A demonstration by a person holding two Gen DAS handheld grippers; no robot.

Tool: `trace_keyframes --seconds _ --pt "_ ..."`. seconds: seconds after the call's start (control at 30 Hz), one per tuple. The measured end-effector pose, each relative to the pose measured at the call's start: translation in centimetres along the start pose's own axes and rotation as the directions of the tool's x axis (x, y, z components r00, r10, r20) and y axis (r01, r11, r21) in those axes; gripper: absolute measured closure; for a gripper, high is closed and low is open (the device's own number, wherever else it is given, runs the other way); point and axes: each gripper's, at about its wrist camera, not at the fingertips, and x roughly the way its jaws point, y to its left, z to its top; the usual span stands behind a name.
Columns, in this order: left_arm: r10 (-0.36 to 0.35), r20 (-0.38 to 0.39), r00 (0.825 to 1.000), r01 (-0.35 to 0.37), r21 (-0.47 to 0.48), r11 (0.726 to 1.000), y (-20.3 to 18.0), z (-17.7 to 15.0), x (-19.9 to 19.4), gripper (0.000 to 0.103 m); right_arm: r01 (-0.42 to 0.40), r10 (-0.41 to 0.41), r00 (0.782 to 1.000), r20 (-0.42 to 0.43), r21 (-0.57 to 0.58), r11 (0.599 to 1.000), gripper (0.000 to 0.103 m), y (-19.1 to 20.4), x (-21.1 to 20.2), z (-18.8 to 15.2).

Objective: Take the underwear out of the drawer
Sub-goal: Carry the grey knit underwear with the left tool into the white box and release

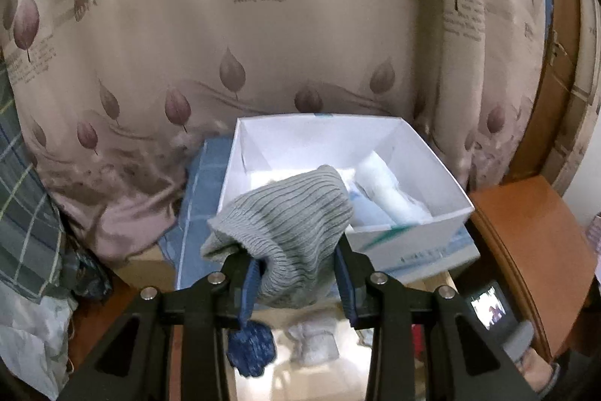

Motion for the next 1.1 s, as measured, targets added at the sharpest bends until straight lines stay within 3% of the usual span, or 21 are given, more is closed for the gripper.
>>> trace_keyframes --seconds 0.3,0.87,1.03,1.1 --pt "0.031 0.025 0.999 -0.033 0.047 0.998 -0.3 3.2 2.8 0.067 -0.018 0.018 1.0 0.003 0.021 1.0 0.059 -0.7 -0.1 0.0" --pt "0.07 -0.142 0.987 -0.068 0.018 0.997 0.3 3.6 10.5 0.064 -0.048 0.048 0.999 0.001 0.029 0.998 0.059 -2.6 -0.4 0.2" --pt "0.087 -0.153 0.984 -0.083 0.03 0.996 0.1 3.1 10.9 0.06 -0.045 0.045 0.999 -0.003 0.029 0.999 0.059 -2.4 -0.5 0.4" --pt "0.108 -0.163 0.981 -0.102 0.045 0.994 -0.1 3.0 11.1 0.054 -0.042 0.042 0.999 -0.004 0.027 0.999 0.059 -2.3 -0.6 0.5"
